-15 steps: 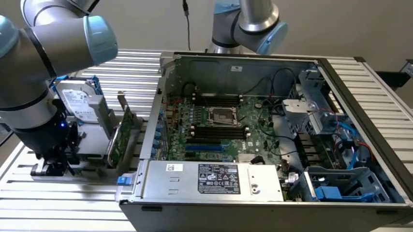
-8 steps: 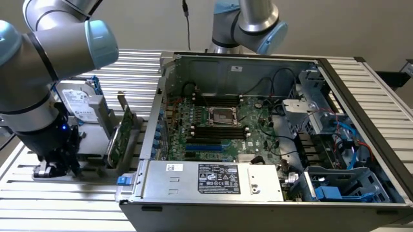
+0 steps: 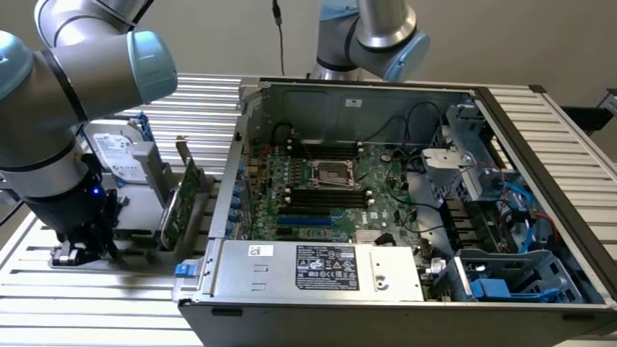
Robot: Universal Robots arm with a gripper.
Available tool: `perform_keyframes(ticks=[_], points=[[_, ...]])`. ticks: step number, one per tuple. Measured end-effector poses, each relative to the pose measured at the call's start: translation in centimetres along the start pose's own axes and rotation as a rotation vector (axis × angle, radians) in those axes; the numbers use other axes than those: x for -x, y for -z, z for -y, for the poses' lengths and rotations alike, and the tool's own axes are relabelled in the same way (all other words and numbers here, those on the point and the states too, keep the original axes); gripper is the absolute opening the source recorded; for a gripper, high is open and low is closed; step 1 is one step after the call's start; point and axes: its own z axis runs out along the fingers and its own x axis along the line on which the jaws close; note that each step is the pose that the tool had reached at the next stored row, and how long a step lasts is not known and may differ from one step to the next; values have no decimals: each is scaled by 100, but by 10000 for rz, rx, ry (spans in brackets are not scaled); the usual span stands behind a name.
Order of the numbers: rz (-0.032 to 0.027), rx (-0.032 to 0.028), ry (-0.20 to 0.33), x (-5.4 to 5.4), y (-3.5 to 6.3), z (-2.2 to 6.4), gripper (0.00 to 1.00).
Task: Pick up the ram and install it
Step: 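Pick up the ram and move it above insertion slot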
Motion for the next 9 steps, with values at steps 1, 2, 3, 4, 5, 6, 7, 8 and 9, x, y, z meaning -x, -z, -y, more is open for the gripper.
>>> perform_keyframes(ticks=[1,2,3,4,5,6,7,8,9], points=[[4,-5,0,0,2,0,14],[8,-9,0,0,9,0,14],[7,-8,0,0,29,0,14],[5,-2,0,-2,61,-3,14],[8,-3,0,-2,93,-4,14],[9,-1,0,-4,128,-6,14],[12,-2,0,-4,165,-8,14],[12,-2,1,-6,203,-11,14],[11,-1,1,-7,243,-13,14]])
